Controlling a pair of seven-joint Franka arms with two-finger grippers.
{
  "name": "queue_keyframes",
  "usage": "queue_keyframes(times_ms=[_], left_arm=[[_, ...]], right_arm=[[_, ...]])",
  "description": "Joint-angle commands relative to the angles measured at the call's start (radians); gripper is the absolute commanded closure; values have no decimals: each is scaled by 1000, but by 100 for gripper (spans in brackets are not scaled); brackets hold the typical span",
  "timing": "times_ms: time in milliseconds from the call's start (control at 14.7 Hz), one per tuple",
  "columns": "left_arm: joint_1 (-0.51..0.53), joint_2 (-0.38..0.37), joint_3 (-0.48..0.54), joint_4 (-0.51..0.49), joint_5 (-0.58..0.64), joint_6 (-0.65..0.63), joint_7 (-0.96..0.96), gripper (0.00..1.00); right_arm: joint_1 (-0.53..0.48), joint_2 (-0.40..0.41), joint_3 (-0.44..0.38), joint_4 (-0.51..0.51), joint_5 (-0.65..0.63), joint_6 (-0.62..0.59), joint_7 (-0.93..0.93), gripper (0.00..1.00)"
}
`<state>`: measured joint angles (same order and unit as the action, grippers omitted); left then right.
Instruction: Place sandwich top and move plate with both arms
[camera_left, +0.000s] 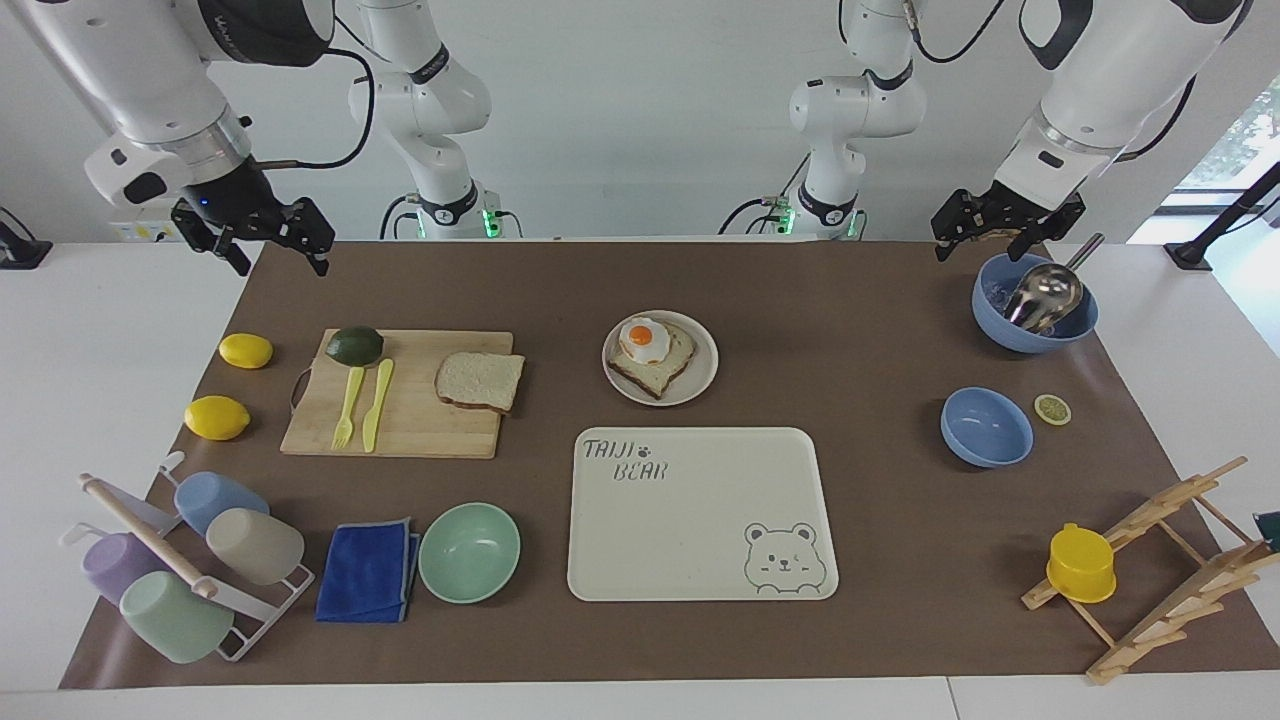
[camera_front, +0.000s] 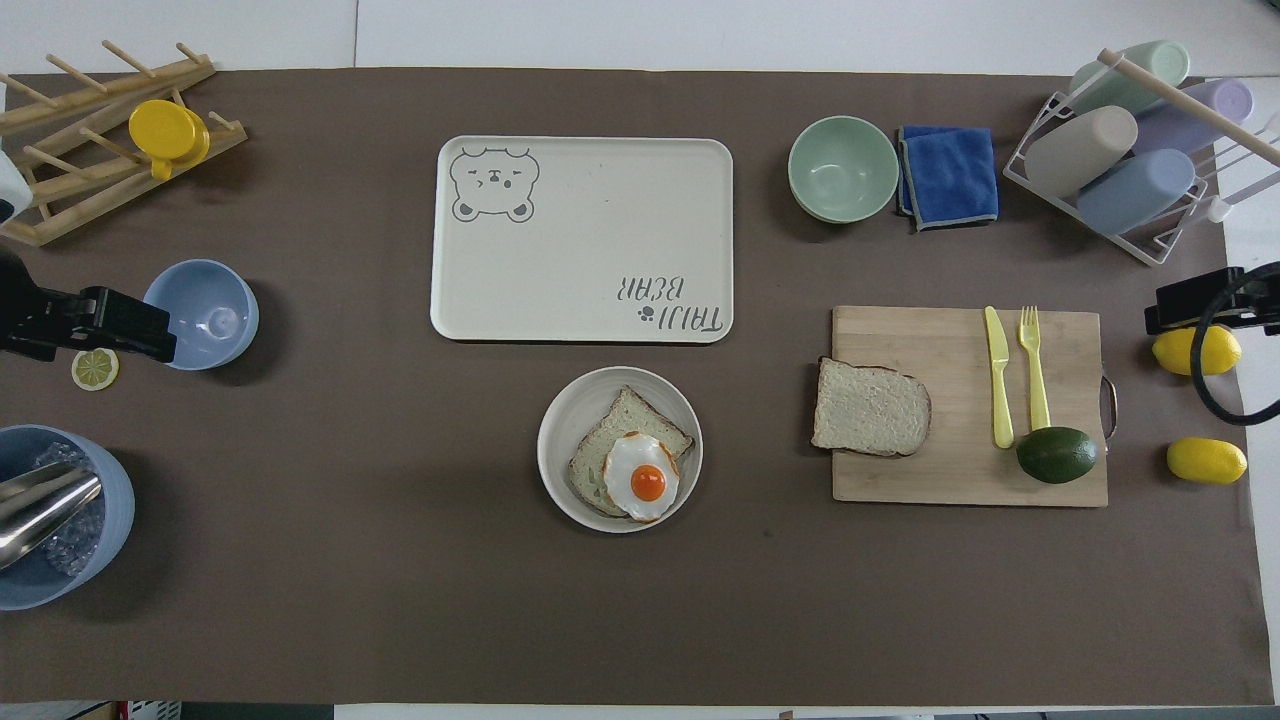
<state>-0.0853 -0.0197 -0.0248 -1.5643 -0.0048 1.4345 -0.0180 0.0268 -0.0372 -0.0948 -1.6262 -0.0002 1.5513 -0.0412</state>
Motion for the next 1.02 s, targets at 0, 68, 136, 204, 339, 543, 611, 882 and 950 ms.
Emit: queue_keyframes(times_ms=[0, 68, 136, 204, 339, 543, 611, 882, 950], left_arm=[[7, -17, -4, -11, 22, -13, 10, 0], [7, -17, -4, -10, 22, -13, 10, 0], [7, -17, -4, -10, 22, -13, 10, 0], [7, -17, -4, -10, 22, -13, 10, 0], [7, -17, -4, -11, 22, -13, 10, 0], [7, -17, -4, -11, 20, -13, 10, 0], [7, -17, -4, -10, 22, -13, 10, 0], [7, -17, -4, -10, 22, -13, 10, 0], [7, -17, -4, -11, 22, -13, 10, 0]], right_arm=[[24, -12, 9, -47, -12, 44, -12, 0], [28, -18, 9, -79, -18, 74, -5, 0], [36, -20, 10, -111, -23, 104, 3, 0], [59, -20, 10, -142, -27, 122, 32, 0], [117, 0, 12, -184, -34, 163, 140, 0], [257, 95, 14, -179, -59, 222, 352, 0], [293, 126, 14, -184, -61, 251, 374, 0], [376, 210, 12, -208, -64, 335, 515, 0], [378, 214, 14, -228, -64, 357, 526, 0]])
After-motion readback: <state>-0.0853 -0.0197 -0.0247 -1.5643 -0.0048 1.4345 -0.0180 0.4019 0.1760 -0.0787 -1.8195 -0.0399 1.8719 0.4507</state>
